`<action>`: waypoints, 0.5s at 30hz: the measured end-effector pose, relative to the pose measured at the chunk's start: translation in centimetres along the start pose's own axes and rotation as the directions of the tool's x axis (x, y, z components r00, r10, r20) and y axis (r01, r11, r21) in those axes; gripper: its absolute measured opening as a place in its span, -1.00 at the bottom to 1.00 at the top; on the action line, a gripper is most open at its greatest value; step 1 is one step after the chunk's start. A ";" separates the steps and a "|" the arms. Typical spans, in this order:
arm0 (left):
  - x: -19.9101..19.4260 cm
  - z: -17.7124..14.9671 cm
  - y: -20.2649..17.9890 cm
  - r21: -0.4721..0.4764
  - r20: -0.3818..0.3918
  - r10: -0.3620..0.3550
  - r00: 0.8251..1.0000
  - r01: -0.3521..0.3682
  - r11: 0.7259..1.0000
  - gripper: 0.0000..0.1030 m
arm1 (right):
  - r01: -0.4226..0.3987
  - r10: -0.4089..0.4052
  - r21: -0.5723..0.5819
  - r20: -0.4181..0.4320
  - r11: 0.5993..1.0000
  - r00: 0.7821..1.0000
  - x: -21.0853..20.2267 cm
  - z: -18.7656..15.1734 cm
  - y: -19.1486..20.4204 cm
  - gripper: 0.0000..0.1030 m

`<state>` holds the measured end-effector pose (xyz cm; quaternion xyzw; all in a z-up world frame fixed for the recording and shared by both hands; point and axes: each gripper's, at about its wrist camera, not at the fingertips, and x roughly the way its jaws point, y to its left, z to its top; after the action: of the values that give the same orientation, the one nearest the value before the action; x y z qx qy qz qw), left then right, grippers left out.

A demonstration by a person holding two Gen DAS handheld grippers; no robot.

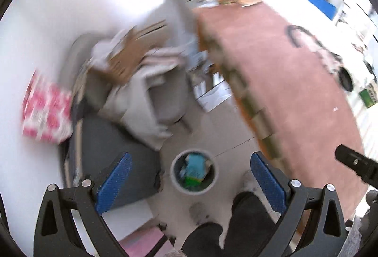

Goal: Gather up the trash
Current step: 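Move both tools back over the table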

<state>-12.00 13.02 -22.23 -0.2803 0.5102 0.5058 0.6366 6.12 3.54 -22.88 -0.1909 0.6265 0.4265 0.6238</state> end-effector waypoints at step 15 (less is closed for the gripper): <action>8.1 17.1 -30.1 0.345 0.043 0.123 0.991 -0.130 0.930 1.00 | 0.225 -0.284 0.497 0.046 0.838 0.958 -3.0 22.0 -31.8 1.00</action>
<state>22.02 20.91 -29.11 -0.1248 0.6017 0.4508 0.6474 44.73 1.76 -26.39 -0.0839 0.6445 0.1790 0.7386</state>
